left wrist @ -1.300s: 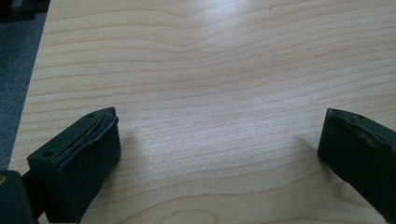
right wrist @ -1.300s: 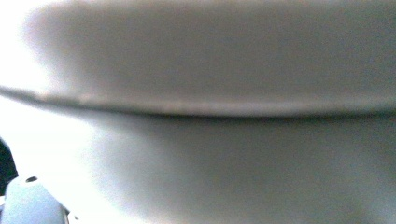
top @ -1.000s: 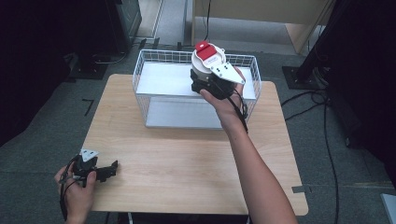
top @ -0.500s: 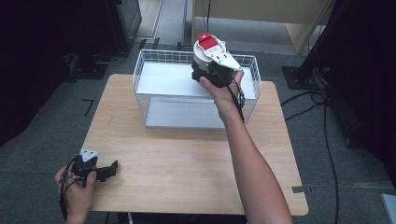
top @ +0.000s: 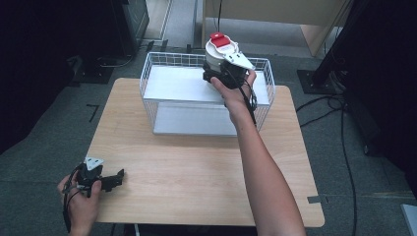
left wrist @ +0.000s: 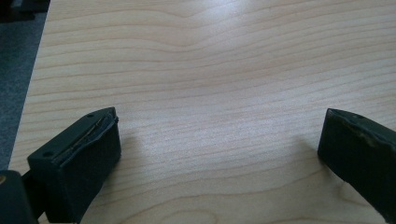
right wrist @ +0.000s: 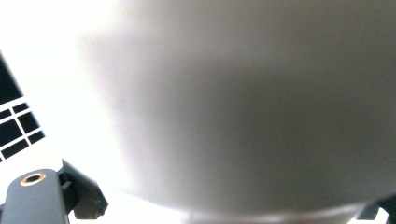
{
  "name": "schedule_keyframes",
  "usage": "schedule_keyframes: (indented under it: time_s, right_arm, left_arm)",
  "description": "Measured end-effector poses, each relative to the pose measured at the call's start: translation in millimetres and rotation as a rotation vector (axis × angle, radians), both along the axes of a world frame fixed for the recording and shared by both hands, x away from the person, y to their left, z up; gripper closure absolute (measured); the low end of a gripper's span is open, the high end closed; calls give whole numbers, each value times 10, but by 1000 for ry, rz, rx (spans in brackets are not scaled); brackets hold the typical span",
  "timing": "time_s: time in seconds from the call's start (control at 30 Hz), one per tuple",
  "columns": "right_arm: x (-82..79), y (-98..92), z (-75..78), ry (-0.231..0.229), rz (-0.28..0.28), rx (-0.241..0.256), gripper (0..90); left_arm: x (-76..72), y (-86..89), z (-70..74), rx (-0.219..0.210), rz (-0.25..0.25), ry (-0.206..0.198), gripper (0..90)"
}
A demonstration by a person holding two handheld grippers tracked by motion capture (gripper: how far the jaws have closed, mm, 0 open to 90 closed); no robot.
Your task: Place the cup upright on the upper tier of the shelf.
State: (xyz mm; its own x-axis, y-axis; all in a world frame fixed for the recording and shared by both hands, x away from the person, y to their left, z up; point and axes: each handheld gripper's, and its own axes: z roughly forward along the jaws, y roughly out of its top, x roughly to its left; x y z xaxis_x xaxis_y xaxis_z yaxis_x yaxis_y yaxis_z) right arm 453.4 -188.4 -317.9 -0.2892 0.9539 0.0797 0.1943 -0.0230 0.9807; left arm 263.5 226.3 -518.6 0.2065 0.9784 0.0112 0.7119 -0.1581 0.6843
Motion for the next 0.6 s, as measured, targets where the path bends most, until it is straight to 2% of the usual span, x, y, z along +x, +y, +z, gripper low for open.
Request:
schedule_keyframes:
  time_s: [0.3,0.4,0.43,0.6]
  right_arm:
    - [18,3,12,15,2,0,119]
    - [-6,-30,22,20,21,18,108]
    - [-29,-59,36,32,44,41,0]
    - [-94,-119,35,61,63,38,0]
  left_arm:
    - [0,-1,0,-1,1,-1,0]
    - [0,0,0,1,0,0,0]
    - [0,0,0,0,0,0,0]
    - [0,-3,-1,-1,2,0,0]
